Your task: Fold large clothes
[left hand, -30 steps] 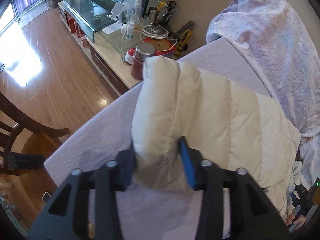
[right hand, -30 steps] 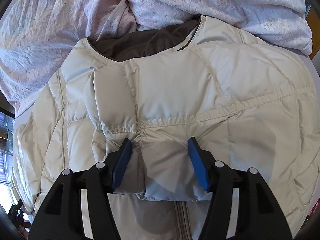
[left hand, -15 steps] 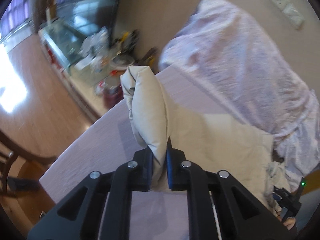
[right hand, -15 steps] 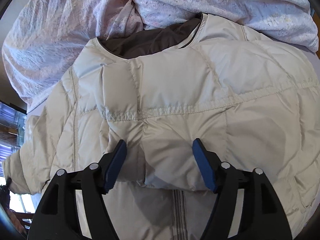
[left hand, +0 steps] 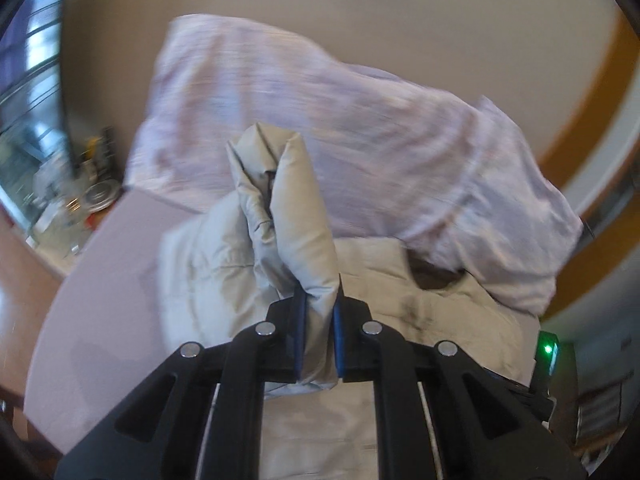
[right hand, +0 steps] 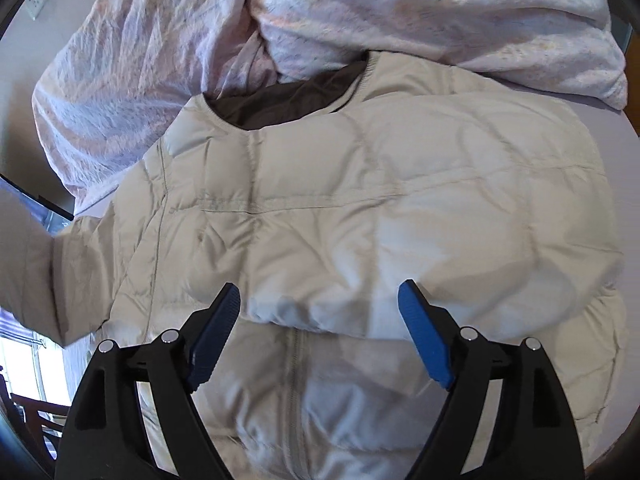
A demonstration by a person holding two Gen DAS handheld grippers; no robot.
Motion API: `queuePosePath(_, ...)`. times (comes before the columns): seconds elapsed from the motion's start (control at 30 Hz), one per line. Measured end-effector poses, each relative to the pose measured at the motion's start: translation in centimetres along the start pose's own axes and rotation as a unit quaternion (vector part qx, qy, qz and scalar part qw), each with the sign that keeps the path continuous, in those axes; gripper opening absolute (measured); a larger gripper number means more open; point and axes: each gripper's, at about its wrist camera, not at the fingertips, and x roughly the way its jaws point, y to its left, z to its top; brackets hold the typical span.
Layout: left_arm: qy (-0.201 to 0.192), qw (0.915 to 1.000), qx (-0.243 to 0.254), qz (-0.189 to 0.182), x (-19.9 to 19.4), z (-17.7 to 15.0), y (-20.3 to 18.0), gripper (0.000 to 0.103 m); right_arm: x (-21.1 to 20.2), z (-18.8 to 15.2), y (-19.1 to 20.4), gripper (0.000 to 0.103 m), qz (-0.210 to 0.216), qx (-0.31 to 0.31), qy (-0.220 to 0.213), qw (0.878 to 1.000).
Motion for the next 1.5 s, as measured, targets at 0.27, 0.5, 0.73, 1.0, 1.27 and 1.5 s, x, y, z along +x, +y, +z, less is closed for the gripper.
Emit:
queuePosePath(0.27, 0.034, 0.9949, 0.070, -0.063, 3.7, -2.0, -10.0, 0.011, -2.4, -1.1, -4.9, 0.083, -0.002, 0.031, -0.017, 0.999)
queuePosePath(0.5, 0.084, 0.9882, 0.097, -0.083, 8.4, -4.6, -16.0, 0.011, -3.6, -1.9, -8.8, 0.083, -0.011, 0.056, -0.023, 0.998)
queuePosePath(0.73, 0.119, 0.9834, 0.109, -0.083, 12.1, -6.5, -19.0, 0.012, -4.0, -2.4, -11.5, 0.083, -0.017, 0.073, -0.022, 0.997)
queuePosePath(1.0, 0.127, 0.9833, 0.102, -0.083, 12.5, -7.1, -17.7, 0.051, -3.9, -1.2, -9.2, 0.083, 0.007, 0.046, -0.027, 0.999)
queuePosePath(1.27, 0.101, 0.9904, 0.094, -0.007, 10.5, -6.4, -11.8, 0.056, -2.6, 1.2, -1.5, 0.043, 0.065, -0.035, -0.024, 0.997)
queuePosePath(1.5, 0.105, 0.9914, 0.069, 0.037, 9.2, -6.6, -6.9, 0.056, -0.6, 2.1, 3.2, 0.035, 0.068, -0.066, -0.017, 0.995)
